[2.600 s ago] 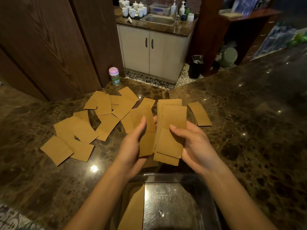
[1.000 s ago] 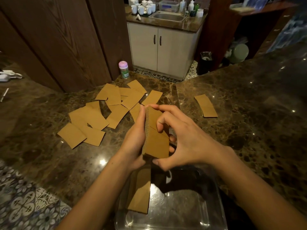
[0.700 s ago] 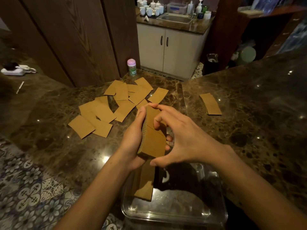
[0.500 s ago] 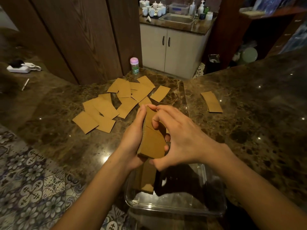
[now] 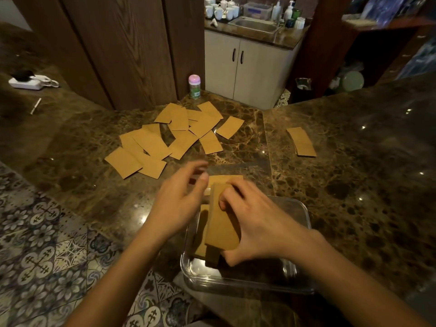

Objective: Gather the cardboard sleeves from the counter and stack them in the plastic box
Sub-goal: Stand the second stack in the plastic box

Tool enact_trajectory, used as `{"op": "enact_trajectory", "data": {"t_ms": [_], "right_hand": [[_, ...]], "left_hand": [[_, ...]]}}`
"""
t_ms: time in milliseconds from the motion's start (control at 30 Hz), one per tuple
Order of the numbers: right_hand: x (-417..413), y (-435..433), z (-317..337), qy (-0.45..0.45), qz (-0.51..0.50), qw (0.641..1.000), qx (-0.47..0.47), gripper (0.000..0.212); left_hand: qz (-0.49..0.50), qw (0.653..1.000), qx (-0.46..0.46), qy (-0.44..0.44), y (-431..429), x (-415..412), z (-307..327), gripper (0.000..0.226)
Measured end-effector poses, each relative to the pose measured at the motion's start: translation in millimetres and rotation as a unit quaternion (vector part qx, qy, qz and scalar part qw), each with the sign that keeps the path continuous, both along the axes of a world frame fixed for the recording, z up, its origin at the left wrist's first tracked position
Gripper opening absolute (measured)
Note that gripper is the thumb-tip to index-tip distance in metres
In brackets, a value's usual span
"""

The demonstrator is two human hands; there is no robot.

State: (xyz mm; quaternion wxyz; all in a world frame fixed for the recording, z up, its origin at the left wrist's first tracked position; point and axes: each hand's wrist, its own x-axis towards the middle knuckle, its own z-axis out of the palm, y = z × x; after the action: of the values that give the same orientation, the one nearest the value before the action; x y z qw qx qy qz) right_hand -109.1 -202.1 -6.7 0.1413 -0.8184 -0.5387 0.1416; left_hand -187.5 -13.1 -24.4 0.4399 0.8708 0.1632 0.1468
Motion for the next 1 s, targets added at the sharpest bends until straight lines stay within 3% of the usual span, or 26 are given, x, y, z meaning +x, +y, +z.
{"op": "enact_trajectory", "data": {"t_ms": [133,367,633,767,900,1000], "right_hand": [[-12,13,-19,-0.042,-0.002,0.998,-0.039,0.100],[-20,19,-38,-0.064,-0.019,0.998,0.008,0.090],[-27,22,-70,-0.008,-0.036,0.998,0.045,0.089],[-28,25,-75,0.003,-0.036,0.999,0.008,0.096],[-30,22,-74,-0.012,-0.035,0.999,-0.004,0.084],[-33,22,-71,-0.033,-0.050,0.998,-0.006,0.084]], "left_hand": [[-0.087,0.991,0.061,0.081,-10,-9,-30,0.046],[-0.042,0.997,0.045,0.047,-21,-39,-44,0.048],[-0.030,0.997,0.031,0.062,-22,-47,-57,0.051],[-0.029,0.996,0.032,0.077,-27,-49,-53,0.065],[-0.018,0.993,0.051,0.109,-35,-55,-52,0.088],[-0.003,0.991,0.048,0.128,-35,-57,-52,0.087]]}}
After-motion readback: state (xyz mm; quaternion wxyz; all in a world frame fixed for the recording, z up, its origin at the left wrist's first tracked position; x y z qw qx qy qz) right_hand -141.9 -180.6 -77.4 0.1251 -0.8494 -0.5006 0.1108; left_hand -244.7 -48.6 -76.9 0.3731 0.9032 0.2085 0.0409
